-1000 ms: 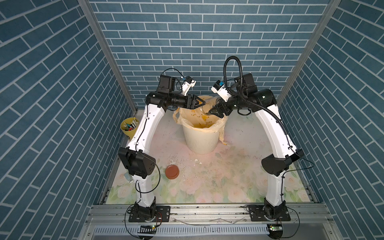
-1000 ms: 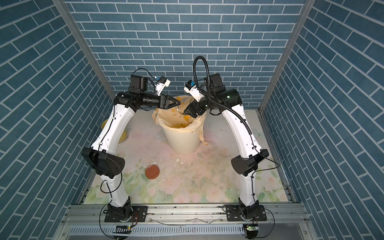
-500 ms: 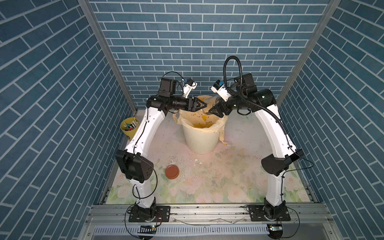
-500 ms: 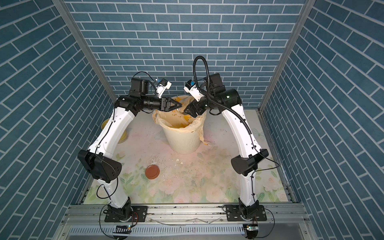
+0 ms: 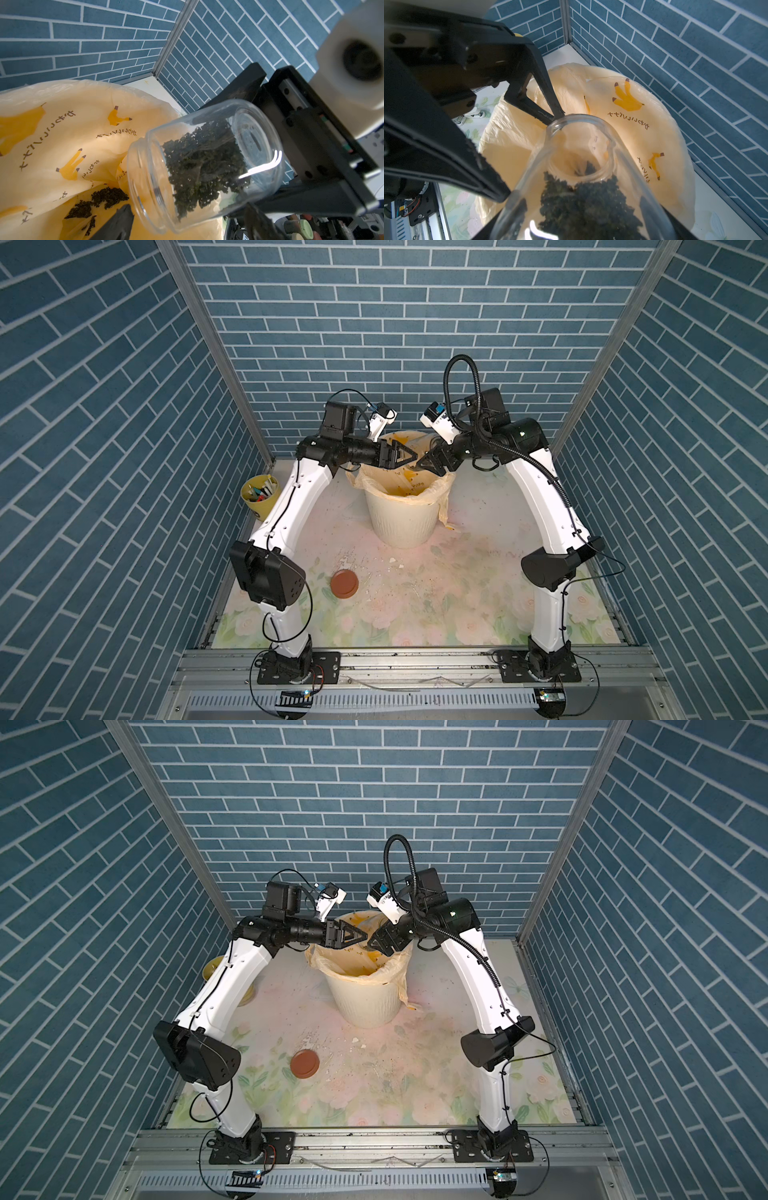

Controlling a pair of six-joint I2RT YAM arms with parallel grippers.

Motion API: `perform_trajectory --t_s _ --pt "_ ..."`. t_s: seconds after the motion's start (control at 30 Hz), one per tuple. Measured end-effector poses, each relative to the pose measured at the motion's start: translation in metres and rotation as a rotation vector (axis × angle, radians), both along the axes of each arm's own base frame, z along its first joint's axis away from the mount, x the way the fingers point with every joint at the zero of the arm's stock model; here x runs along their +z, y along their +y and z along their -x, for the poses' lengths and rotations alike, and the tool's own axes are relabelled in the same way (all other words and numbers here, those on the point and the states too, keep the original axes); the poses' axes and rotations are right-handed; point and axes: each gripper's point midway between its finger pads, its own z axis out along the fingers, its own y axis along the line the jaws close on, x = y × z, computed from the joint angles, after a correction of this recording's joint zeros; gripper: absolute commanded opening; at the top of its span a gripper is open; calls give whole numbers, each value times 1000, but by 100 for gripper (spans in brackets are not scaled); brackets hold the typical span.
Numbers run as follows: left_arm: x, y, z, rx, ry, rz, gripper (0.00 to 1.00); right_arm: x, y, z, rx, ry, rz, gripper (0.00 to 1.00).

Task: Empty moldy tea leaves from jars
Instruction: Pour the moldy tea leaves from the jar into the trash bin.

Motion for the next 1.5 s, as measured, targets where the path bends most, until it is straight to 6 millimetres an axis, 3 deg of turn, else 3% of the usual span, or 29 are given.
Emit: perform_trajectory --t_s 0.2,0.37,0.53,0.67,0.9,1.17,1.27,1.4,1.5 --pt "18 9 4 16 -152 -49 90 0 2 3 8 -1 4 0" --pt "45 29 26 56 -367 -120 90 -5 3 2 17 1 19 0" --pt "55 47 36 115 -510 -192 90 -9 1 2 11 10 36 0" --pt "46 55 26 158 -545 -253 89 -6 1 1 9 -2 30 0" --pt "30 63 12 206 -546 -330 89 -22 4 -11 -7 16 67 0" --pt "22 67 8 227 -538 -360 88 -17 1 -16 -19 -6 54 0" --pt "19 67 8 225 -530 -362 88 -32 12 -33 -21 1 58 0" --pt "17 66 8 219 -528 -365 89 -64 12 -37 -23 70 108 0" --pt "16 62 11 191 -559 -381 91 -60 10 -35 -24 69 106 0"
